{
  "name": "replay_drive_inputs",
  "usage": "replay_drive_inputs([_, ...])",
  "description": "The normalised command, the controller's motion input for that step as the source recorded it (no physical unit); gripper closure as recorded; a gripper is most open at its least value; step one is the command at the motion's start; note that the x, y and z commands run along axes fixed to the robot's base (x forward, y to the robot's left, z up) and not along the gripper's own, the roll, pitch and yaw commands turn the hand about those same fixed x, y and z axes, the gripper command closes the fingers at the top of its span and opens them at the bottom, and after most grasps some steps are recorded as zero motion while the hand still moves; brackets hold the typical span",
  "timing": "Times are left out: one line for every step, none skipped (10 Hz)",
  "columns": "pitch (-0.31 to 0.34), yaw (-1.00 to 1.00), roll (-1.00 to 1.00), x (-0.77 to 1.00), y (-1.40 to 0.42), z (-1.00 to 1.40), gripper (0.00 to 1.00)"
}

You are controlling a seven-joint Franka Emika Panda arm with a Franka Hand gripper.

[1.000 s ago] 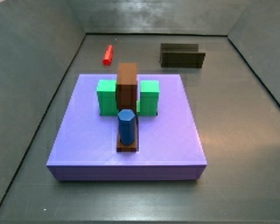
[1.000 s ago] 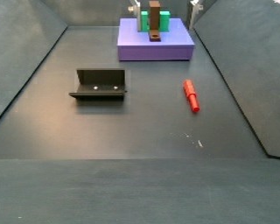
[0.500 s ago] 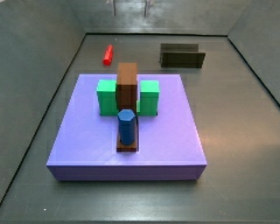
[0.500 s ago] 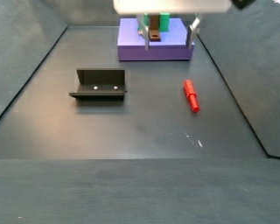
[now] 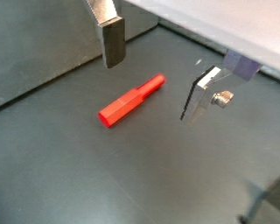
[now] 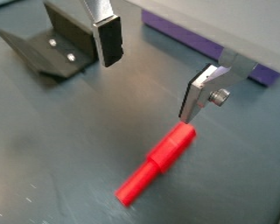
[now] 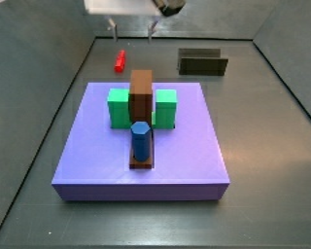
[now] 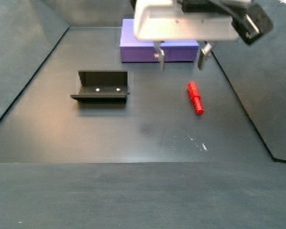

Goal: Pick up the red object. Move up. Place the red object on the fixture. Regrasp the red object. Move to above the board. Insert the red object.
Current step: Pick up the red object.

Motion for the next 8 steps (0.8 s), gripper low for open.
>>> replay_drive_inputs([-0.047,0.00,0.00,-0.27,-0.03,-0.60,0.00])
replay_drive_inputs([-0.059,0.00,0.00,-0.19,-0.07,-0.53,0.00])
replay_drive_inputs([-0.063,0.00,0.00,-0.15,-0.07,-0.49,0.00])
replay_drive_inputs([-0.053,0.00,-0.03,-0.11,-0.05,-0.40,0.00])
replay_drive_inputs([-0.040,0.00,-0.06,-0.11,-0.02,-0.32,0.00])
replay_drive_inputs([-0.041,0.00,-0.08,-0.08,-0.01,-0.25,0.00])
replay_drive_inputs([-0.044,0.00,-0.11,-0.07,0.00,-0.17,0.00])
replay_drive_inputs([-0.046,0.00,-0.12,-0.06,-0.03,-0.21,0.00])
